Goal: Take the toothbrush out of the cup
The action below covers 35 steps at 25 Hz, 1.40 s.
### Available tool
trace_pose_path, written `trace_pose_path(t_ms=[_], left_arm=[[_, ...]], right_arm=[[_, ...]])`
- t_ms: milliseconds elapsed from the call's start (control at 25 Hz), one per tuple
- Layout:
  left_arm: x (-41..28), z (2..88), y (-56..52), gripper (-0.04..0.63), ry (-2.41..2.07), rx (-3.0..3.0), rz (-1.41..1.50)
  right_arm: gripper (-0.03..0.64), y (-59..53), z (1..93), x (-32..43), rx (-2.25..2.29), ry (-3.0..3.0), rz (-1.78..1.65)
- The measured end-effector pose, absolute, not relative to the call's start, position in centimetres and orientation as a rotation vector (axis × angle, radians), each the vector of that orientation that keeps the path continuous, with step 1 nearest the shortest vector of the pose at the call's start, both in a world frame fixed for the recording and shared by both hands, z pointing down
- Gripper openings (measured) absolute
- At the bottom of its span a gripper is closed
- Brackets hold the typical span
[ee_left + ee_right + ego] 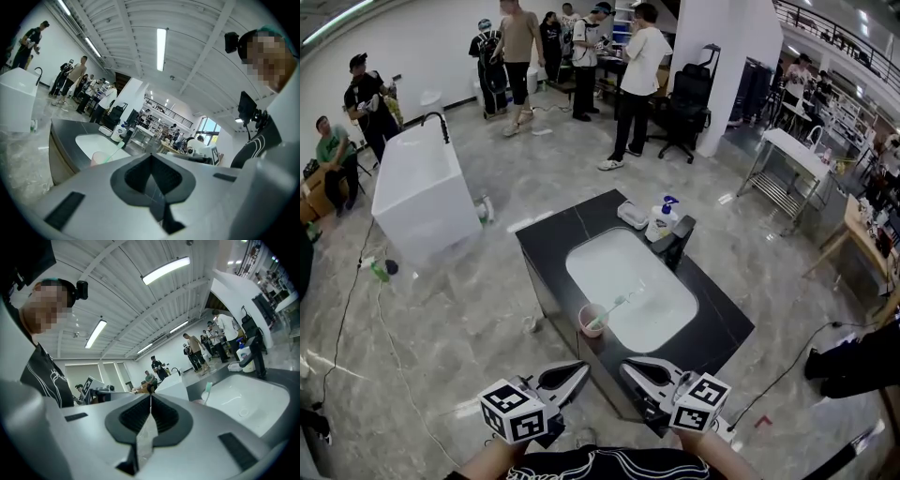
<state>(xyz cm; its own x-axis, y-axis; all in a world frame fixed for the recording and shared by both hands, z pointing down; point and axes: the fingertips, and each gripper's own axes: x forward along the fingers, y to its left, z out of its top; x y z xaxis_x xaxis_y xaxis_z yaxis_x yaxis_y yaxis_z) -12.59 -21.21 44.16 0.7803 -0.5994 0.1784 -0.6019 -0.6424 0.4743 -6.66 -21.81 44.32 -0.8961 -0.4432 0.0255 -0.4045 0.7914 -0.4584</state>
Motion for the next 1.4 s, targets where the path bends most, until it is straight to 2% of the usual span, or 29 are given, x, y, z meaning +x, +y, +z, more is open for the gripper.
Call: trace_pose_path(t_ms=[560,1040,1400], left_arm=[[-14.1,46.0,-24.8,0.003,-0.827,2.441,0.062],[-15.9,47.7,-26.6,0.003,-0.83,2.397,0.094],[-17.8,48.4,-27.9,0.003,-0.872,2.362,0.087]], right_arm=[[0.009,-26.3,47.5,-7.5,-0.835,2.887,-0.752],[0.155,-32.5,52.1,-7.6,-1.049,2.839,-0.848],[0.158,-36.2,54.9,-7.8,-1.172,2.79,-0.914]])
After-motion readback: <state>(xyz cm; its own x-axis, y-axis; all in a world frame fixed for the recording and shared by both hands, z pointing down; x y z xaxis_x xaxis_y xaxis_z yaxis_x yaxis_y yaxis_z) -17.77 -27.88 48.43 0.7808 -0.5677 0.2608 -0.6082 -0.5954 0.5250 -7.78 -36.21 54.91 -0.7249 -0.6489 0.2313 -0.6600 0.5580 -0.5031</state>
